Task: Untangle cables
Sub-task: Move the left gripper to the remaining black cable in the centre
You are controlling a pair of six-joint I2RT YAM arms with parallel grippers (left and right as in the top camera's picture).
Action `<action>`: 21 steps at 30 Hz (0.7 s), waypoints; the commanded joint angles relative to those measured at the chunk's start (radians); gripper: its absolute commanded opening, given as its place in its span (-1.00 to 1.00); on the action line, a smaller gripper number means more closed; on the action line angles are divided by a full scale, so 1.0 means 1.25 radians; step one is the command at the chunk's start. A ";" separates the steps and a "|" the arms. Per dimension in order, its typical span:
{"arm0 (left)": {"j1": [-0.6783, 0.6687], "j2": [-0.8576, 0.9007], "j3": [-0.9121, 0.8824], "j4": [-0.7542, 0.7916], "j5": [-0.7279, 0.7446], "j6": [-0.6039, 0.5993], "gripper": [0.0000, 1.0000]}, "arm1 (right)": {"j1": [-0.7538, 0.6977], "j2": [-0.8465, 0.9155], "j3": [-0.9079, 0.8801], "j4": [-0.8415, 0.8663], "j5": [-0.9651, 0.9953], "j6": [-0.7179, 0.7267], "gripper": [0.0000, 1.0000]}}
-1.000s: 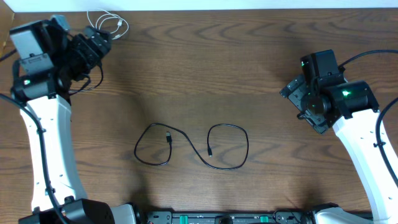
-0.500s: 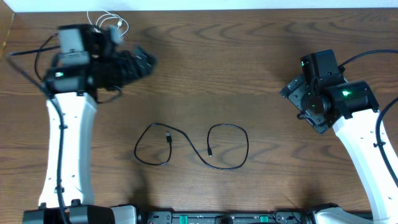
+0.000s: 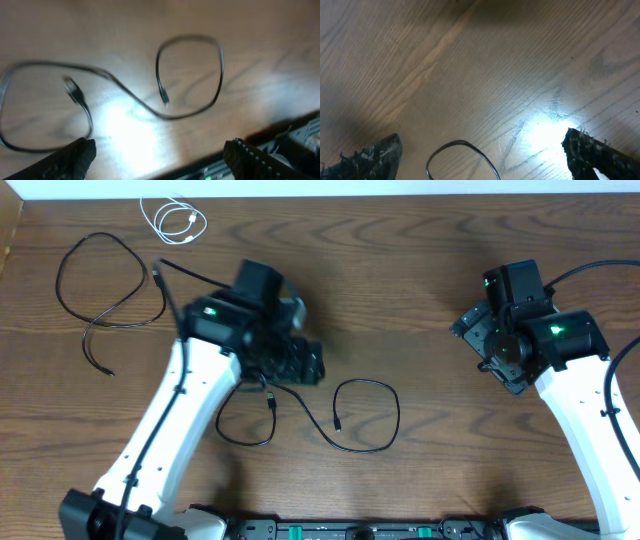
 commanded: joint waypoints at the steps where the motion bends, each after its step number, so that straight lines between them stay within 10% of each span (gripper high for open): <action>1: -0.053 0.002 -0.066 0.011 -0.050 -0.082 0.75 | 0.000 -0.002 -0.002 -0.002 0.016 -0.009 0.99; 21: -0.145 0.003 -0.417 0.294 -0.163 -0.477 0.65 | 0.000 -0.002 -0.002 -0.002 0.016 -0.009 0.98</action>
